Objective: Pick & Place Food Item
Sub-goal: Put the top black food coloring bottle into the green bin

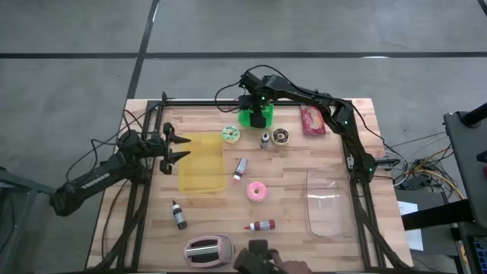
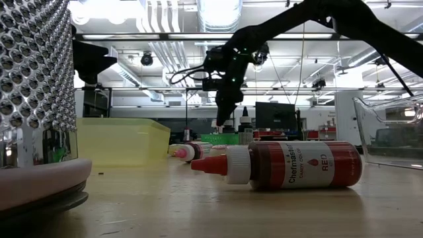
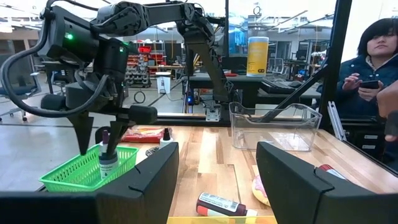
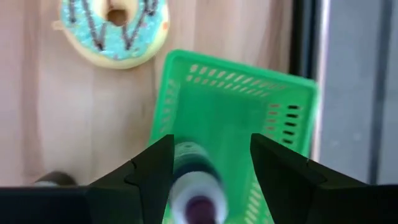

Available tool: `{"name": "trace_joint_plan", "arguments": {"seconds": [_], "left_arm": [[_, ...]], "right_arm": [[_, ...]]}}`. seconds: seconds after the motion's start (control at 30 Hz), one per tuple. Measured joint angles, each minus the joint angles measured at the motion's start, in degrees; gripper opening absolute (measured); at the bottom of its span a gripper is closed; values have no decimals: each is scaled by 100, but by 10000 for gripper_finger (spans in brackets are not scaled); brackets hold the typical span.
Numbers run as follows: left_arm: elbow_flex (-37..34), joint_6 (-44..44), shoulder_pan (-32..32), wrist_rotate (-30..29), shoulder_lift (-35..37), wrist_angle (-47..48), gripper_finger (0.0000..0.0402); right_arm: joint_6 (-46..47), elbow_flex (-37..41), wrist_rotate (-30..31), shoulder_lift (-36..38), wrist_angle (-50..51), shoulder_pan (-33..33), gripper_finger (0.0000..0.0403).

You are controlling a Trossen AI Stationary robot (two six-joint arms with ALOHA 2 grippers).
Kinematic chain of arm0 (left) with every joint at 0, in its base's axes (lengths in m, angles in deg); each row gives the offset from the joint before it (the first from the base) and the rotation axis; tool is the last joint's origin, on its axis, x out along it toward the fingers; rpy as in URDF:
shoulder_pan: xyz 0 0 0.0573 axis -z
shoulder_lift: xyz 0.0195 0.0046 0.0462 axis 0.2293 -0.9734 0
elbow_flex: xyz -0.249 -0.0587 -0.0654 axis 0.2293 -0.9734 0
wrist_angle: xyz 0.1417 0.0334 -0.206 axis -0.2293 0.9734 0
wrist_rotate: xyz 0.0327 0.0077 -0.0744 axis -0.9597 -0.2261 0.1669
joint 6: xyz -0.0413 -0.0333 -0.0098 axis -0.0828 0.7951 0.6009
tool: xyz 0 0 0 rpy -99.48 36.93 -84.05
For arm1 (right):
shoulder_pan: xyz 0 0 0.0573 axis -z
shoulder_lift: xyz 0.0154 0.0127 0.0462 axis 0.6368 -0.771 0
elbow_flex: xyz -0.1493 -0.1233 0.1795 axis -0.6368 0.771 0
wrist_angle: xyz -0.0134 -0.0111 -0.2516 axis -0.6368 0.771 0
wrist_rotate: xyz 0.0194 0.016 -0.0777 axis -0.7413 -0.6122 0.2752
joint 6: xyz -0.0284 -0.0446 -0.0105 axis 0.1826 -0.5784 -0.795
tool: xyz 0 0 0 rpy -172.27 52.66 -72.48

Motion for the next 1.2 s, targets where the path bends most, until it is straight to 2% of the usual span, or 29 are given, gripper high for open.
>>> {"name": "trace_joint_plan", "arguments": {"seconds": [0.17, 0.37, 0.57, 0.77, 0.93, 1.1, 1.2], "left_arm": [[0, 0, 0, 0, 0, 0, 223], [0, 0, 0, -2, 0, 0, 223], [0, 0, 0, -2, 0, 0, 223], [0, 0, 2, -4, 2, 0, 223], [0, -1, 1, -20, 0, 0, 223], [0, 0, 1, -20, 0, -17, 223], [0, 0, 0, -19, 2, -22, 223]], "right_arm": [[-75, -179, 116, 11, -141, -50, 208], [1, -815, 375, 29, -107, -209, 208], [528, -1349, 401, 34, 693, -416, 202], [958, -1506, 432, 107, 1340, -870, 198], [1157, -1503, 1019, 143, 1604, -1457, 198], [1405, -1498, 925, 306, 1515, -1940, 198], [1508, -1407, 345, 453, 1166, -2118, 198]]}}
